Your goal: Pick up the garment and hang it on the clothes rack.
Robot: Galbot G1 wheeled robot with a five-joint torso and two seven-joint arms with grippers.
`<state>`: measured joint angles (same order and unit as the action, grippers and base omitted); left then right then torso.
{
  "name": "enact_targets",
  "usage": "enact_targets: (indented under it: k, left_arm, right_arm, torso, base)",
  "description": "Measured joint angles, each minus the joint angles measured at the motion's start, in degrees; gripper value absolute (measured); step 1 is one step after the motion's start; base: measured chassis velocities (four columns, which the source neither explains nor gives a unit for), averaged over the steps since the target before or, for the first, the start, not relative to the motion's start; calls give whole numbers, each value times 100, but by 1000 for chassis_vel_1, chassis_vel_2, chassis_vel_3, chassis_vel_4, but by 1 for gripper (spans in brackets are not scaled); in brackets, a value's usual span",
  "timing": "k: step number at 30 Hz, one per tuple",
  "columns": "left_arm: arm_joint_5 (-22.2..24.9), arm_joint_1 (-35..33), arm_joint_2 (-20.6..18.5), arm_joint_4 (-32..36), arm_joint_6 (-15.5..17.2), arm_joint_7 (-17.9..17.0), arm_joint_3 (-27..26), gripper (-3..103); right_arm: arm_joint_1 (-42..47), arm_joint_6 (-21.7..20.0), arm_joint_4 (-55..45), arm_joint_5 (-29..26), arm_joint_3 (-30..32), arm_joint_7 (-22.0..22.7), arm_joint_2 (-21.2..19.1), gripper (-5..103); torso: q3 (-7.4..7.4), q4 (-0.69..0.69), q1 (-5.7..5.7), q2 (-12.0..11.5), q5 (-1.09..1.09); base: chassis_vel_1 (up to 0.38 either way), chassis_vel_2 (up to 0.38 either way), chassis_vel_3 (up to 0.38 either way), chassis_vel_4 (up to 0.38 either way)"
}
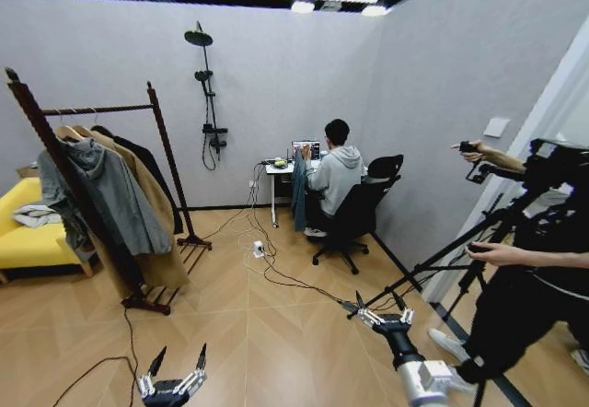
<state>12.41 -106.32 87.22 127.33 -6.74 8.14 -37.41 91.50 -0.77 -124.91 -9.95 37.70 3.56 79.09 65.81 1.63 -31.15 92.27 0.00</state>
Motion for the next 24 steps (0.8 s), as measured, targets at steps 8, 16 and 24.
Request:
enact_targets:
  k: [8,16,24]
  left_arm:
    - [0,0,0,0,0,0,0,100]
    - [0,0,0,0,0,0,0,100]
    - [0,0,0,0,0,0,0,100]
  right_arm:
    - [-49,-153,-182,-85,47,-61,-20,100]
    - [-28,-343,-357,-112,65,-97,-52,100]
    - [-24,-349,-358,-110,66,-101,-53,100]
  torso:
    - [0,-1,0,0,0]
    - [0,-1,0,0,0]
    - [0,-1,0,0,0]
  base:
    - [0,0,0,0]
    - [0,0,0,0]
    - [0,0,0,0]
